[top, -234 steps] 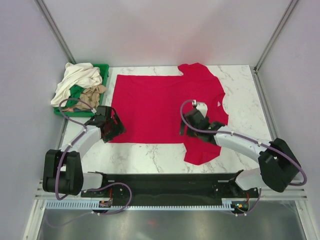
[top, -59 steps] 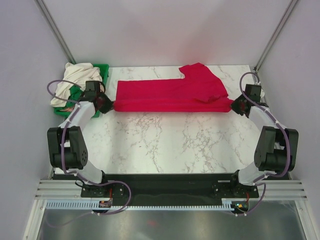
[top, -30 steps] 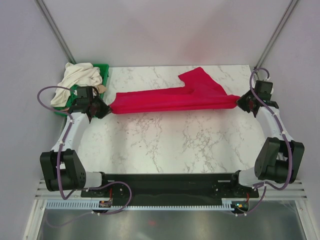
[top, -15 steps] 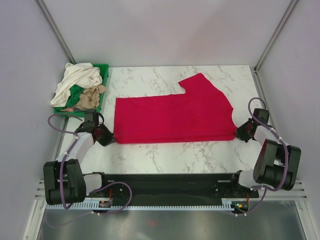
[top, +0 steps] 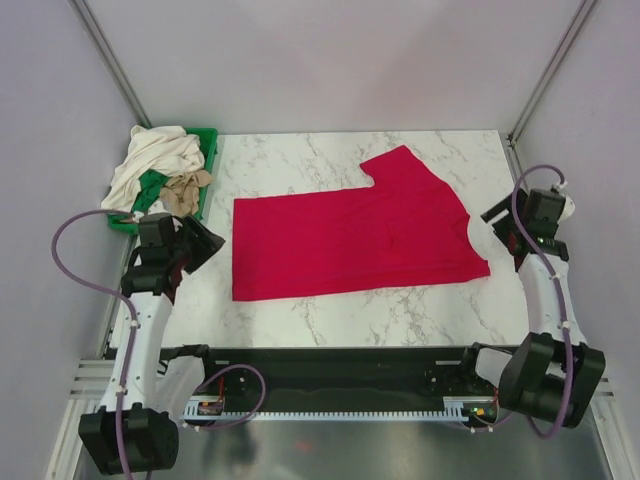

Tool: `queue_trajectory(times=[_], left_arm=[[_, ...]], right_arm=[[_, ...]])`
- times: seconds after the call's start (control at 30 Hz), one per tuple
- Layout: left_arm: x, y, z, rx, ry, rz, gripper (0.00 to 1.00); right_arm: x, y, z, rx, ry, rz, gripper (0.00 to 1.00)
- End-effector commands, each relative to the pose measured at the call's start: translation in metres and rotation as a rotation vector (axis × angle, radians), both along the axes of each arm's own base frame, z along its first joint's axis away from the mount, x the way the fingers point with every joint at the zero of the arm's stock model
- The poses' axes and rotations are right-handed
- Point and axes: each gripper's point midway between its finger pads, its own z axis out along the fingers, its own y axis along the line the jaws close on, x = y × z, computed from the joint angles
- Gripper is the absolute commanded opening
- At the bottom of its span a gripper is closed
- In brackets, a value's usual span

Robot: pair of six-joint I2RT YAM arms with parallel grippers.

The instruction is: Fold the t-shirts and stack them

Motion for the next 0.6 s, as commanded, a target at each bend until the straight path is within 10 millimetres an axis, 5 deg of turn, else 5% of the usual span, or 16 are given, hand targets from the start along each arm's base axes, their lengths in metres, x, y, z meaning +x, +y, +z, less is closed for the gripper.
queue_trajectory(times=[0.0,0.03,0.07,0.1,0.13,0.2,0.23,0.27,0.3,0.33,0.37,0.4,0.43,0.5,0.53,0.57], left_arm=[[-0.008,0.001,0.036,0.094,-0.064,-0.094,0.64],[-0.009,0.001,0.040,0.104,-0.072,-0.106,0.65],[-0.014,-0.004,0.040,0.092,-0.061,-0.141,0.91],[-0.014,-0.007,0.048,0.111,-0.077,-0.181,0.95],[-0.016,-0.009,0.050,0.126,-0.080,-0.221,1.00],[-0.016,-0.008,0.049,0.140,-0.086,-0.226,1.00],[-0.014,-0.008,0.047,0.137,-0.097,-0.225,1.00],[-0.012,-0.018,0.049,0.103,-0.115,-0.275,1.00],[-0.010,-0.023,0.049,0.083,-0.123,-0.298,0.99],[-0.009,-0.025,0.047,0.074,-0.123,-0.309,0.99],[-0.007,-0.021,0.043,0.086,-0.102,-0.293,0.98],[-0.008,-0.020,0.042,0.090,-0.091,-0.286,0.97],[-0.009,-0.020,0.042,0.089,-0.093,-0.285,0.97],[-0.010,-0.020,0.047,0.092,-0.118,-0.280,0.95],[-0.010,-0.019,0.048,0.095,-0.125,-0.274,0.95],[-0.010,-0.017,0.048,0.099,-0.127,-0.264,0.95]], right_arm=[[0.056,0.041,0.075,-0.089,-0.181,0.171,0.85],[0.069,0.049,0.082,-0.116,-0.186,0.196,0.85],[0.087,0.060,0.066,-0.124,-0.127,0.245,0.86],[0.112,0.077,0.093,-0.142,-0.176,0.299,0.86],[0.132,0.085,0.065,-0.126,-0.101,0.343,0.86],[0.170,0.100,0.085,-0.143,-0.146,0.397,0.85],[0.192,0.104,0.056,-0.140,-0.093,0.419,0.85],[0.207,0.104,0.051,-0.150,-0.094,0.437,0.85],[0.231,0.119,0.073,-0.188,-0.154,0.479,0.85],[0.251,0.125,0.040,-0.174,-0.109,0.517,0.84],[0.264,0.130,0.035,-0.167,-0.109,0.546,0.84],[0.287,0.134,0.063,-0.203,-0.179,0.572,0.83],[0.300,0.137,0.031,-0.200,-0.128,0.589,0.83],[0.326,0.143,0.049,-0.249,-0.184,0.602,0.83],[0.334,0.145,0.017,-0.256,-0.129,0.618,0.83],[0.341,0.145,0.013,-0.273,-0.125,0.614,0.83]])
